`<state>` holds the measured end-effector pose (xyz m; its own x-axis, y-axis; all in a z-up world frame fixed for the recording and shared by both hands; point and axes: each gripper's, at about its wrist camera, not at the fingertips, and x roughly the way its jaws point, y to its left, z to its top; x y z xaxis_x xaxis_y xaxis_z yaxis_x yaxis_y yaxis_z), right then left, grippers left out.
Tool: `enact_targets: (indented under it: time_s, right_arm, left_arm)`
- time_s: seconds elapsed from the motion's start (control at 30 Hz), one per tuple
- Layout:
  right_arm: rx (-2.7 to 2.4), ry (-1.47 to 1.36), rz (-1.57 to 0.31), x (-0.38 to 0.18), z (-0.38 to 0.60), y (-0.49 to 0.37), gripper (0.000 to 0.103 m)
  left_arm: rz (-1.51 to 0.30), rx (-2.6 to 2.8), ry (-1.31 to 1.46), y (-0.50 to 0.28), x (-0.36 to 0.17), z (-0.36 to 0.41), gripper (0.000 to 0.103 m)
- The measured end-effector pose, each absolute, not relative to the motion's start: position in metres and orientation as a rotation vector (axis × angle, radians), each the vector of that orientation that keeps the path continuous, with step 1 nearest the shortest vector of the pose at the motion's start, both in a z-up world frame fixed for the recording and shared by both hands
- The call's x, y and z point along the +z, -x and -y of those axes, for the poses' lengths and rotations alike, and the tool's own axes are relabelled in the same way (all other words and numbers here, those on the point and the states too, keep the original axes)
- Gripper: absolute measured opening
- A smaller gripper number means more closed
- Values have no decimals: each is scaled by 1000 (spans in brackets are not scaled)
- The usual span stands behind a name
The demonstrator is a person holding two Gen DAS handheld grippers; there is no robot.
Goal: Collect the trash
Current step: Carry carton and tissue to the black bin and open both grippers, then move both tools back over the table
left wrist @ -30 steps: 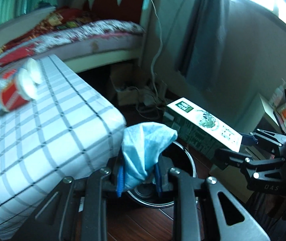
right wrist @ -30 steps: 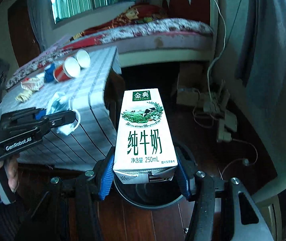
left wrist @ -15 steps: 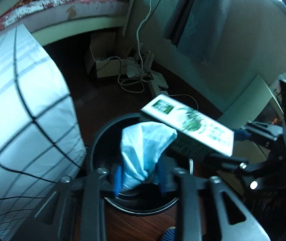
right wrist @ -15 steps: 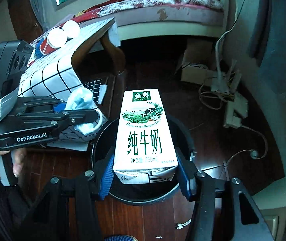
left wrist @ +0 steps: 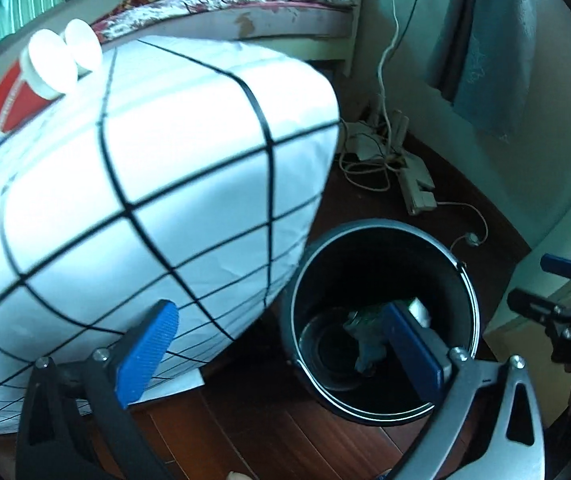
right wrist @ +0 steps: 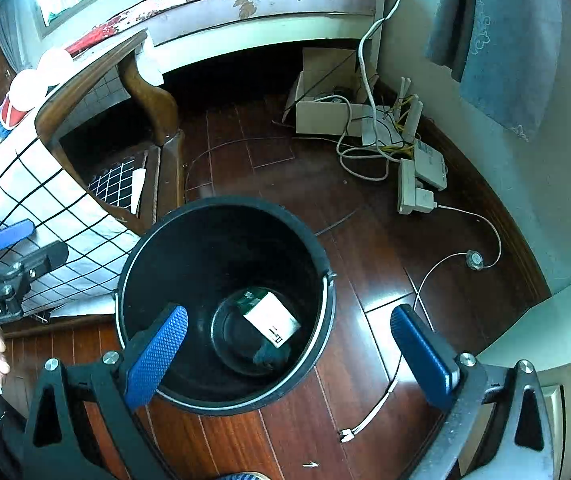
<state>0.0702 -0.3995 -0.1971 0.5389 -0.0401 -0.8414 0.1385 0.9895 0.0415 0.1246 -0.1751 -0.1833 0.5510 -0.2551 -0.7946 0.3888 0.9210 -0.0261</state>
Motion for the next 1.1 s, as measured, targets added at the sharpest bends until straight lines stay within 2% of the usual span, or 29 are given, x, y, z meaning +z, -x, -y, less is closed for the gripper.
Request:
enact_targets:
  time_s: [0.43, 0.8, 1.1]
  right_arm:
    - [-81, -76, -937, -162, 357, -61, 102]
    - [-23, -24, -836, -107, 298, -61, 102]
    - [68, 22, -786, -83, 238, -70, 102]
  left_arm:
    - [-835, -340, -130, -113, -141, 146, 102]
    - [-758, -236, -57, -98, -103, 78, 102]
    - [-709, -147, -5, -84, -81, 26, 102]
